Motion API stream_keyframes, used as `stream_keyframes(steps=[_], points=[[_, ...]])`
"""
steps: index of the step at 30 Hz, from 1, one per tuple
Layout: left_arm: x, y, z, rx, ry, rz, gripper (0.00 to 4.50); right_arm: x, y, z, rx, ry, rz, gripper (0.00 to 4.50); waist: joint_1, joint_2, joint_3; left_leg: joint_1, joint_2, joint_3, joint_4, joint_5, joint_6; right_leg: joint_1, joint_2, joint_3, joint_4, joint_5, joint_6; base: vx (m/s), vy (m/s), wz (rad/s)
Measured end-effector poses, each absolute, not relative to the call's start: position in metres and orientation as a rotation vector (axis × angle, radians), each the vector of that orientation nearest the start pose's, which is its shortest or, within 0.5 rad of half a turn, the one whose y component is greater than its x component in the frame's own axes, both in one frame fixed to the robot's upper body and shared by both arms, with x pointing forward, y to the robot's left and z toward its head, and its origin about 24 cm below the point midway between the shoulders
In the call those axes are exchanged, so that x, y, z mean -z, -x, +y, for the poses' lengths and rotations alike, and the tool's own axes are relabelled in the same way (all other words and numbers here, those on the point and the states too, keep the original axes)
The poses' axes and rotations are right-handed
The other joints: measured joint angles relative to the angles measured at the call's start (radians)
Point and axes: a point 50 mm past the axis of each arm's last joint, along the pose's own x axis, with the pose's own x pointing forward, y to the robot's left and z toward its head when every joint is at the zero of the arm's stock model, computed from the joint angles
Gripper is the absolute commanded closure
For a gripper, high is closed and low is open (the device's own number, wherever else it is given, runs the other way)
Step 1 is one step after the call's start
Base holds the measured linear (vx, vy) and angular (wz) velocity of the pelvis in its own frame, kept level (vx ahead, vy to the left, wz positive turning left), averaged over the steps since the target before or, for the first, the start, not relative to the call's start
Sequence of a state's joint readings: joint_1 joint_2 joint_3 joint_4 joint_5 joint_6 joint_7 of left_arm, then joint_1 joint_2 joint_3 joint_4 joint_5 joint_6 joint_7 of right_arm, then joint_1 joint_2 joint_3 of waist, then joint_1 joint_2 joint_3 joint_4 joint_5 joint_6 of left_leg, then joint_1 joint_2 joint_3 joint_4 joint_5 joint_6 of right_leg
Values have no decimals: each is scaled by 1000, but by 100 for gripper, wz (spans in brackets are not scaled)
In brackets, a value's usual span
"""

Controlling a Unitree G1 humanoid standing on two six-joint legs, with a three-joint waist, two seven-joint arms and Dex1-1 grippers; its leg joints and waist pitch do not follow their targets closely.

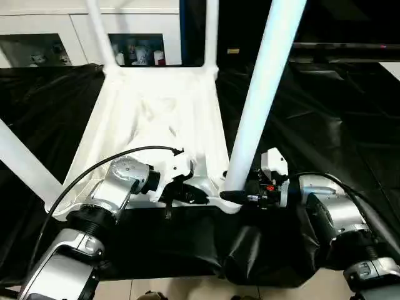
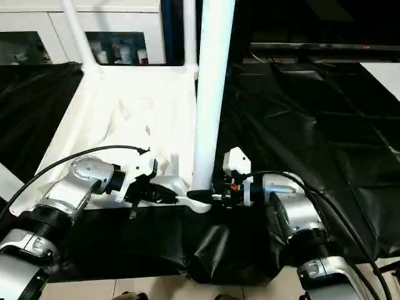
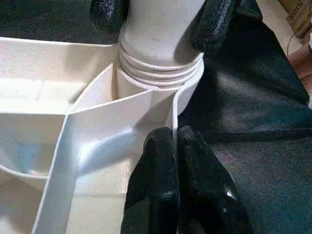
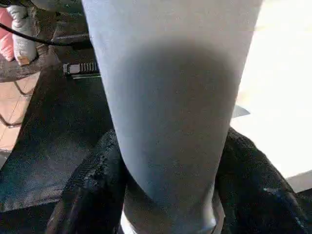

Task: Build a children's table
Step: Rotate leg to tighten

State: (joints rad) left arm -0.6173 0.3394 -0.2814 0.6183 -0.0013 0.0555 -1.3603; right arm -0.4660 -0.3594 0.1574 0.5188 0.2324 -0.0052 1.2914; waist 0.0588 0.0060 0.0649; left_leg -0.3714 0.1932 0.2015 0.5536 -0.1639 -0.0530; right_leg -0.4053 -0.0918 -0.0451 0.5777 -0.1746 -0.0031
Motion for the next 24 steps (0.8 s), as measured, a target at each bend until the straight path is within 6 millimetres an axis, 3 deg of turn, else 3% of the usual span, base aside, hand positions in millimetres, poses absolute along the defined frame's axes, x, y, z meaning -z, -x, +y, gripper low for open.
stream_keyframes(steps=[6, 12, 19, 24], points=[[-54, -315, 113, 1480, -367, 400, 450, -54, -297, -147, -1297, 123, 181, 246, -1, 0, 0, 3, 0, 0, 0, 0, 0, 2, 0, 1, 0, 0, -1, 0, 0, 0], [-52, -329, 92, 1339, -369, 374, 450, -45, -304, -148, -982, 68, 148, 250, -8, 0, -1, 6, -2, 0, 3, 0, 0, 4, 0, 4, -1, -3, 5, 0, 0, 0], [-50, -341, 70, 1154, -364, 360, 450, -36, -319, -130, -585, -11, 121, 251, -28, 1, -4, 6, -4, -1, 3, 0, 0, 4, -1, 5, -3, -4, 7, 0, 0, 0], [-51, -344, 65, 1102, -370, 353, 450, -38, -326, -120, -491, -16, 112, 251, -33, 1, -5, 6, -4, -3, 2, 0, 0, 3, 0, 3, -5, -4, 7, 0, 0, 0]])
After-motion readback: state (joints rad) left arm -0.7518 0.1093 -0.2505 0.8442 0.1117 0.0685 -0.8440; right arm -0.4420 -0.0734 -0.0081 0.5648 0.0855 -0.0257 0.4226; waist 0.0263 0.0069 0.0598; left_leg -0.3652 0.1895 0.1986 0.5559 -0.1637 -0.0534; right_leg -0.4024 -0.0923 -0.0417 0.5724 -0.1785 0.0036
